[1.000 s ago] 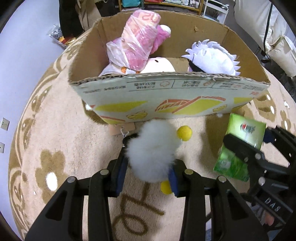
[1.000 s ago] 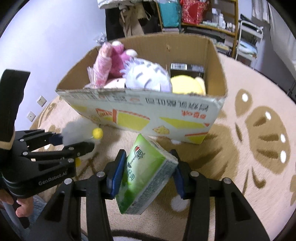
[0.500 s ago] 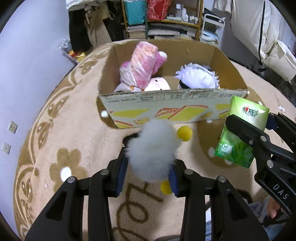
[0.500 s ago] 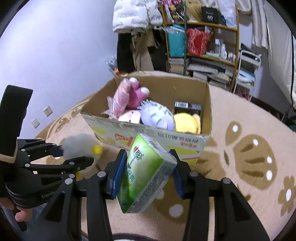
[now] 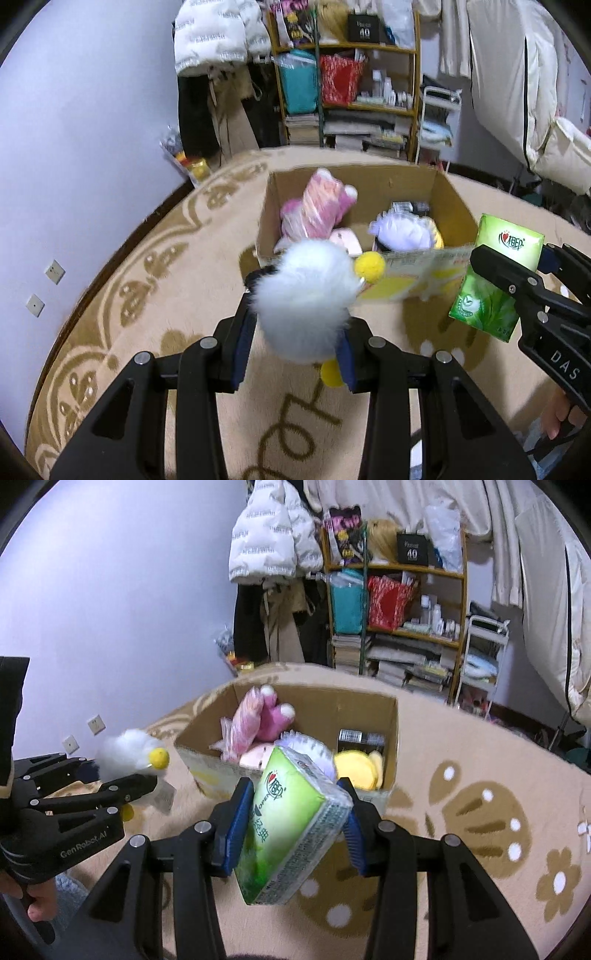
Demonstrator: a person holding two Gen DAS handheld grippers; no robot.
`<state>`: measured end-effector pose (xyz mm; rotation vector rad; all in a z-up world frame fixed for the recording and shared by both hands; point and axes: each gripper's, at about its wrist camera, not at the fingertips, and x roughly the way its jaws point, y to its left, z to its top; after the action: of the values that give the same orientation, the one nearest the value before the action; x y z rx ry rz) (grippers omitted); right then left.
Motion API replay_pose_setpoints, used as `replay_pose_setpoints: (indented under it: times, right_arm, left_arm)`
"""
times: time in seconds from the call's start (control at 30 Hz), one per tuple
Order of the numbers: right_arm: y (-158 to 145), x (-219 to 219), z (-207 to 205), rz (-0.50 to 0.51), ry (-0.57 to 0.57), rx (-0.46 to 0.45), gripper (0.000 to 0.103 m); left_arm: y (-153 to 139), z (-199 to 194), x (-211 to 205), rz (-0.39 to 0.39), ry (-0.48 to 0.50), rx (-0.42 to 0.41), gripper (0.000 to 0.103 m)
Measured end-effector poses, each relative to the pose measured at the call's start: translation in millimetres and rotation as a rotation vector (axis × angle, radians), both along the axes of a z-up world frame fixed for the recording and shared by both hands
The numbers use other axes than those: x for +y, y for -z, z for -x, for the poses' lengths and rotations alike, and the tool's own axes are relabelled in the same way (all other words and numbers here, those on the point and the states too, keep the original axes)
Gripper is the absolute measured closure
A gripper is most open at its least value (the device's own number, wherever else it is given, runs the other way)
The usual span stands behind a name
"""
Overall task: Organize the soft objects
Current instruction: 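Lift and carry the keychain over the box with the left tool while the right tool carries the green pack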
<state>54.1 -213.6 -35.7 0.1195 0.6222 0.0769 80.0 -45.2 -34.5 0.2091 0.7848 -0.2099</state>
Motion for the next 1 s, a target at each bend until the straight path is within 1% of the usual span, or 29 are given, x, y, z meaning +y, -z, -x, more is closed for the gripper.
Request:
replay_pose_setpoints:
  times: [0.13,0.3,0.4,0.57,0.8,1.0]
  right_arm:
    - [-12,-5,-1,-0.005,0.005,-0.047,0.055]
    - [-23,-8,-6,0.002,0.007,-0.093,0.055]
    - [-26,-11,-9,-0.004,0.019,-0.105,0.055]
    - [-26,-18,-16,-0.017,0.029,-0.118,0.055]
    - [-31,-27,-26,-0.014,0.044,-0.158,0.055]
    - [-32,-34,-38,-0.02,0.05,-0.176,0.055]
  left_arm:
    - [-10,2,-3,-0.021,-0.002,-0.068,0.065]
    - [-18,1,-6,-0.023,-0.015,-0.115,0.065]
    - [-18,0,-6,-0.03,-0.018,-0.13,0.065]
    - [-24,-7,-4,-0.013,-0.032,-0.155,0.065]
    - [-30,-14,-6,-0.005,-0.025,-0.194,0.065]
    - [-33,-24,-16,0.004,-0.009,-0.231,0.065]
